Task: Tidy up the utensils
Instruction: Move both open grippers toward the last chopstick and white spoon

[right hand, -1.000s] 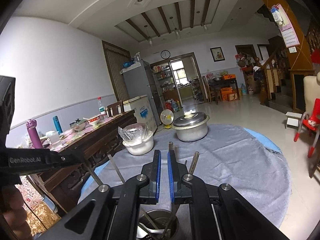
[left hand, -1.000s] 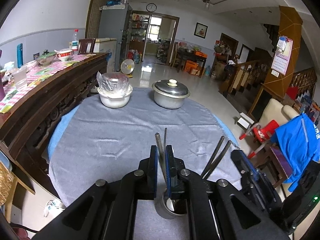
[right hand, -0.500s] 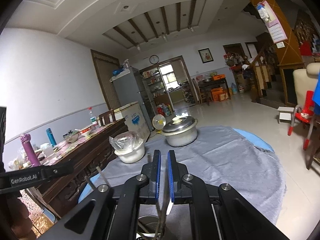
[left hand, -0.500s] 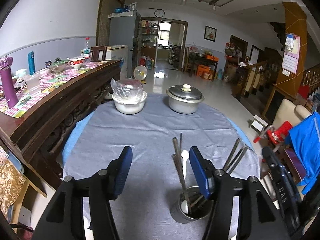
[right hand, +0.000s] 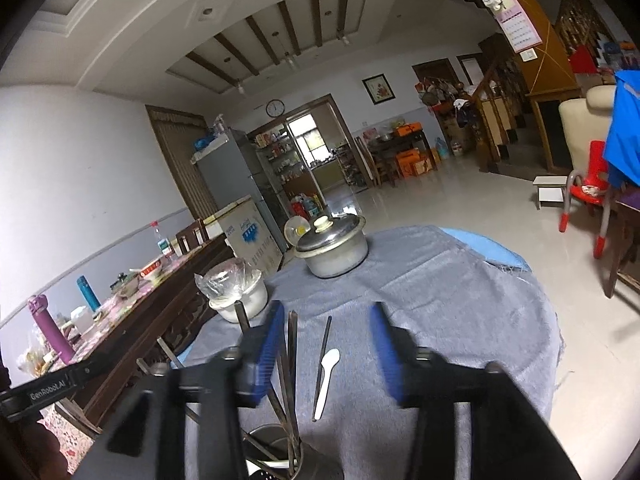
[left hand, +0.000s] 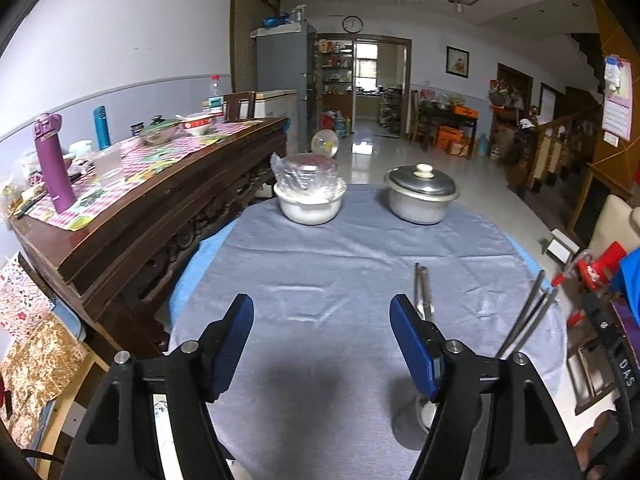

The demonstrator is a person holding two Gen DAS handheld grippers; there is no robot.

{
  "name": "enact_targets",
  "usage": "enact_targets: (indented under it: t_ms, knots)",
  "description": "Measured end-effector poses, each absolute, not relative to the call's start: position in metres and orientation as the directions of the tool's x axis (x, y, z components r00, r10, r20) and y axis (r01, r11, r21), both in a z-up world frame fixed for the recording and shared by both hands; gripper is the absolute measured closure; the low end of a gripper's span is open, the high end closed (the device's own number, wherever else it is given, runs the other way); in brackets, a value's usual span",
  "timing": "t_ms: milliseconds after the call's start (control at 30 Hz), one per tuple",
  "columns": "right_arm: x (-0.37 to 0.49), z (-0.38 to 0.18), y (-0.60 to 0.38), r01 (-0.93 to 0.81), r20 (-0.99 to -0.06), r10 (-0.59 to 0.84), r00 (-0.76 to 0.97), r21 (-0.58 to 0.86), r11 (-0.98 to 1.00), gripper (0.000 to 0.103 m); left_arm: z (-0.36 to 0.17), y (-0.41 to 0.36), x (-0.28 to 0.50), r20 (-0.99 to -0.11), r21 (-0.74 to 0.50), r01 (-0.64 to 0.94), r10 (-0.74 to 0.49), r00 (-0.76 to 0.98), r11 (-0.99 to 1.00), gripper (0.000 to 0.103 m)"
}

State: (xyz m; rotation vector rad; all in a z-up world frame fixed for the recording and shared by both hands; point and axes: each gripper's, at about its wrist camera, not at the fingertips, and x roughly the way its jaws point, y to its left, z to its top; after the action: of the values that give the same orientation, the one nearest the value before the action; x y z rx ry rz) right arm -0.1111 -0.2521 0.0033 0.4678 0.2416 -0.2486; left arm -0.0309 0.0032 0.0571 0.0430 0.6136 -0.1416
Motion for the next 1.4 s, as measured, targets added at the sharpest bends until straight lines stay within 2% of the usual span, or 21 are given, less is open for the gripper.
enact_targets:
  t_ms: [633, 1133, 1400]
  knots:
    - [-0.104, -0.006, -0.261, 0.371, -0.362, -0.226, 0.904, 0.403, 0.837, 0.053, 0.047, 0.026, -0.023, -0.582, 0.037, 0.06, -0.027, 0.813, 0.998, 0.03]
    - [-0.095, -0.019, -0.273, 0.427, -0.456, -0.228, 0.86, 0.4, 0.811, 0.053, 0.019, 0.041, -0.007, -0.647, 0.079, 0.004, 0.048, 0.761, 0.997, 0.029]
    - [-0.086, -0.04, -0.291, 0.476, -0.545, -0.215, 0.81, 0.398, 0.784, 0.05, -0.001, 0.048, 0.006, -0.693, 0.093, -0.013, 0.073, 0.718, 0.996, 0.029]
